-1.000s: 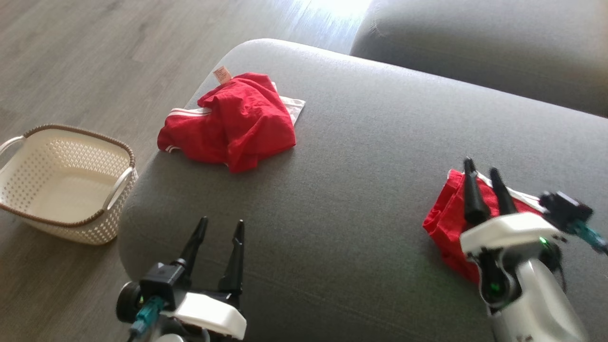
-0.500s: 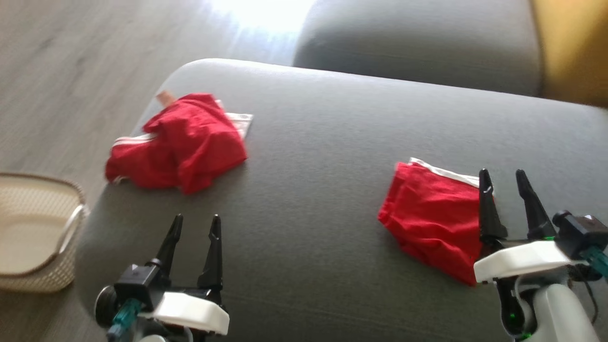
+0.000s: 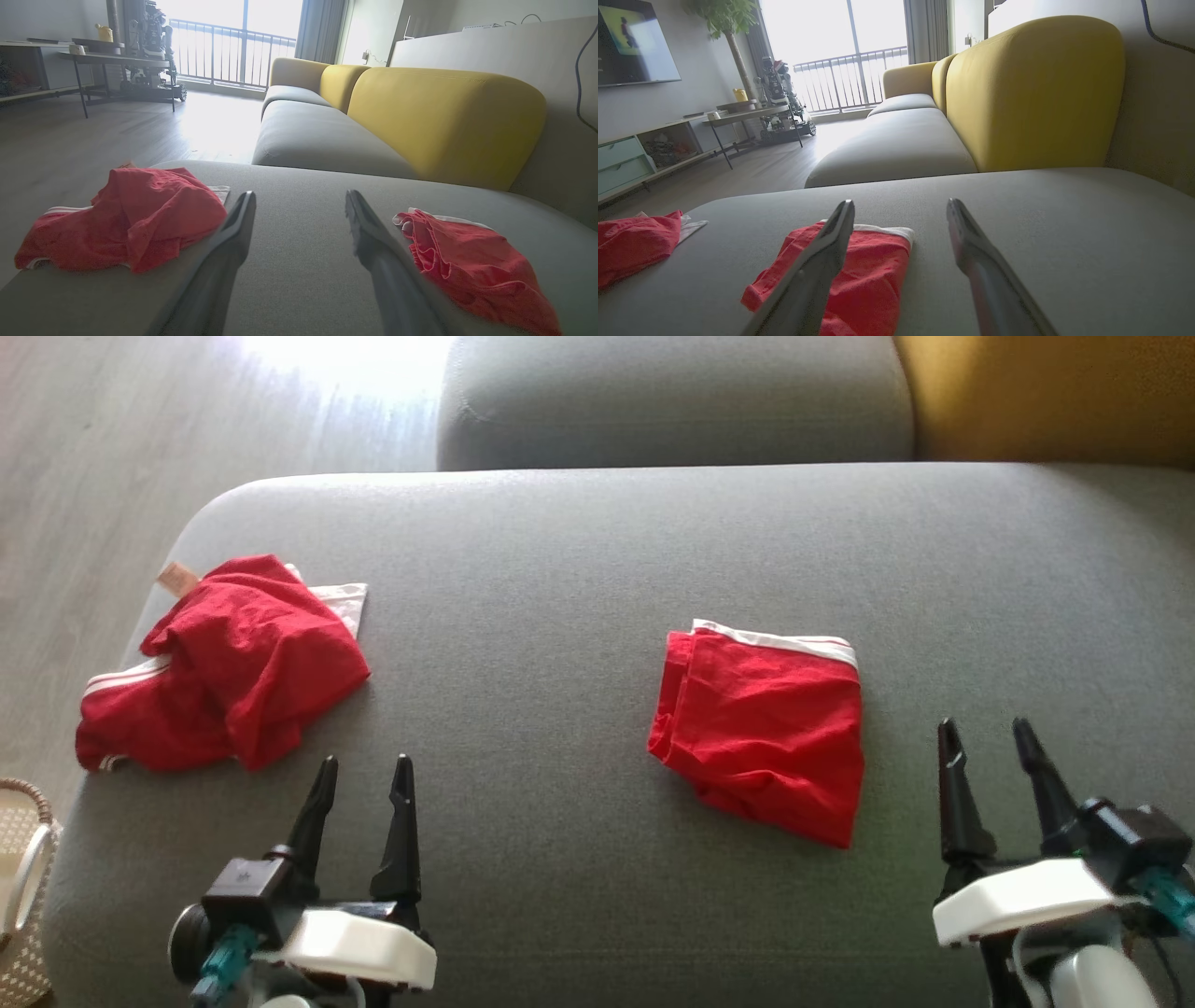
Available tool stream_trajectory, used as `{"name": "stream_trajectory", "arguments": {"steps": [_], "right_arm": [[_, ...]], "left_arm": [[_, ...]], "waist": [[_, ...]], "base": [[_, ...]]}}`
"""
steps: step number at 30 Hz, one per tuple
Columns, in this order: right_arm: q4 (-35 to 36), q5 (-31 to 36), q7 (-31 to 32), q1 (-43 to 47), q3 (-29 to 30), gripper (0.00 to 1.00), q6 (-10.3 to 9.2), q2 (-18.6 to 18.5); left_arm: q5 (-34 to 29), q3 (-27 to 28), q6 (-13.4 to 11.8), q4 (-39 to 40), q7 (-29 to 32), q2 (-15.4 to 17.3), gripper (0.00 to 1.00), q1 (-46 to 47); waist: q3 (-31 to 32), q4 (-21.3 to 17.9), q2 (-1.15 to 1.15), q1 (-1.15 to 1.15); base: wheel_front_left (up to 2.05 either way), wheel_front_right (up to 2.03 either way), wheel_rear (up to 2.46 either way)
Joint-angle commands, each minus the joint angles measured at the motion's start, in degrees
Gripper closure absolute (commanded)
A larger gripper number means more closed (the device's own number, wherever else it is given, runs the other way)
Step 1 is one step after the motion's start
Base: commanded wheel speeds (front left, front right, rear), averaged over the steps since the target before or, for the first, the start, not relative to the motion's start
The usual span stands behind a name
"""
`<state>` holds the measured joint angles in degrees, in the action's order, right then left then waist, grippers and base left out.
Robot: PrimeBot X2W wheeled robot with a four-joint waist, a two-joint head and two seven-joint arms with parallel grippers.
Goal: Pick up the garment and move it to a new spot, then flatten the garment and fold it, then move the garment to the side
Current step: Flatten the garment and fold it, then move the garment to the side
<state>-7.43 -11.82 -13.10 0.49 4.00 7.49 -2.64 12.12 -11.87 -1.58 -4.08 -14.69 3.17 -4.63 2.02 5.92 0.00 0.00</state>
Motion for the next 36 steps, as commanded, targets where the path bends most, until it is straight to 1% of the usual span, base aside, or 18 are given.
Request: {"name": "stream_trajectory", "arguments": {"steps": [1,11,36], "right_arm": [[1.4,0.5,-0.4,-1.2,-1.6,0.0,0.0,-0.2],[-1.5,0.9,-1.5,-1.5,-3.1,0.0,0.0,-0.2],[-2.5,0.4,-1.9,-2.2,-3.1,0.0,0.0,-0.2]], "left_arm": [[0.3,2.2,-0.4,1.4,-0.3,-0.3,0.0,1.6],[1.2,0.7,-1.1,0.6,-0.3,-0.3,0.0,0.6],[0.9,-0.6,-1.0,0.6,-0.3,-0.3,0.0,0.6]], "waist": [[-0.3,-0.5,0.0,0.0],[-0.8,-1.5,0.0,0.0],[-0.9,-0.9,0.0,0.0]], "base": [[0.0,0.0,0.0],[0.0,0.0,0.0],[0.0,0.0,0.0]]}}
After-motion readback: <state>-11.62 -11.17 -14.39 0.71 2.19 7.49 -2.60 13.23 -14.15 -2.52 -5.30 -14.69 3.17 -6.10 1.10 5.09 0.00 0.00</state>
